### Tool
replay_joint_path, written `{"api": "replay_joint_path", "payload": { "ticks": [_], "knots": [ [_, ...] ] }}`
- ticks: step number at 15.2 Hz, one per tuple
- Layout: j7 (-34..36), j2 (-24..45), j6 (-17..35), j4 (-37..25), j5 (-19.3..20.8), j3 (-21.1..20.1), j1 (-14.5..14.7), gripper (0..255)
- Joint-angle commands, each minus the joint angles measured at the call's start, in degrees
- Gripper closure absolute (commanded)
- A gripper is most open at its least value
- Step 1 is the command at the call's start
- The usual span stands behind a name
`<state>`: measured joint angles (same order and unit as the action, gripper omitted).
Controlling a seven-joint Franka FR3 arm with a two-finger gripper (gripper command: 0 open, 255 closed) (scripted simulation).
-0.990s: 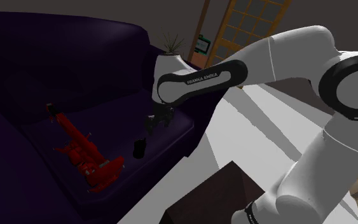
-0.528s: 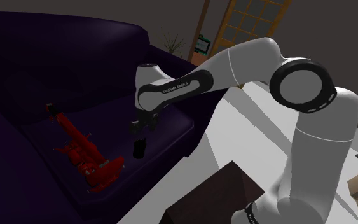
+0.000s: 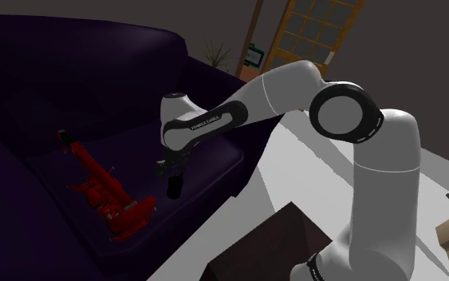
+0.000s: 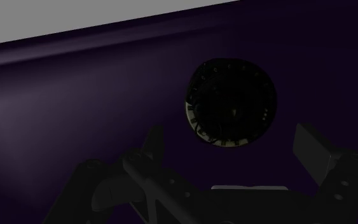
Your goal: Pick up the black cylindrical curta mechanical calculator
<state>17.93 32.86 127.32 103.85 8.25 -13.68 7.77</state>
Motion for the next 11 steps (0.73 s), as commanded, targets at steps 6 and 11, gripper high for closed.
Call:
{"api": "replay_joint_path", "payload": {
  "ticks": [6, 11],
  "knots": [
    [0.21, 1.32, 1.38, 0.06, 0.36, 0.25, 0.19, 255],
    [0.21, 1.23, 1.46, 0.22, 0.35, 0.24, 0.17, 255]
  ]
}}
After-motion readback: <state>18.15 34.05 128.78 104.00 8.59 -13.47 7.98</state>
